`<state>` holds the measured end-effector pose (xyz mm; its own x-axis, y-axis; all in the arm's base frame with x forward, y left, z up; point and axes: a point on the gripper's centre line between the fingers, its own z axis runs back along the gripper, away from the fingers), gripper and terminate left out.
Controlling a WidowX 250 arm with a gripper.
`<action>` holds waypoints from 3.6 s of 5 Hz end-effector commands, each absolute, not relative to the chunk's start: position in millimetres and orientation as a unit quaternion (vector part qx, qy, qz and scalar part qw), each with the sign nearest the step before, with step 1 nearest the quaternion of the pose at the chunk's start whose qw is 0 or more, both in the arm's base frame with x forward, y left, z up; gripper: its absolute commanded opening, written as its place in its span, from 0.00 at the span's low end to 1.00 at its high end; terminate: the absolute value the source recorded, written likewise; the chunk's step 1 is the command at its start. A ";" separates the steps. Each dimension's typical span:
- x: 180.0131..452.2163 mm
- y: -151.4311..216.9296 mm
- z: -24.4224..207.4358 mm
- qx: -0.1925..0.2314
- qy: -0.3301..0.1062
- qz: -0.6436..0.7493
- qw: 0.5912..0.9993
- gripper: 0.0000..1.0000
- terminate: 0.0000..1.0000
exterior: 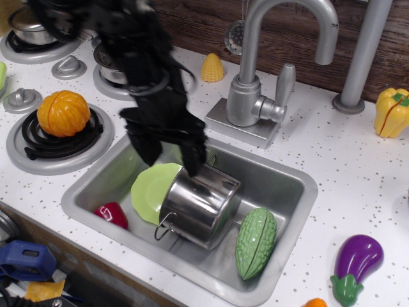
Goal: Flip pot upright in sink
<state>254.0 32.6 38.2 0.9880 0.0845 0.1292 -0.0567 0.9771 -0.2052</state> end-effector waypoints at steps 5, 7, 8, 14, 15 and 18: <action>257.1 38.2 28.5 -0.313 -0.116 0.059 0.941 1.00 0.00; 255.8 29.9 23.2 -0.362 -0.119 0.074 0.922 1.00 0.00; 255.8 22.8 23.4 -0.414 -0.122 0.087 0.898 1.00 0.00; 257.9 17.7 30.4 -0.332 -0.126 0.099 0.929 0.00 0.00; 260.0 20.7 38.6 -0.244 -0.103 0.082 0.961 0.00 0.00; 264.2 27.2 50.5 -0.134 -0.075 0.056 0.986 0.00 0.00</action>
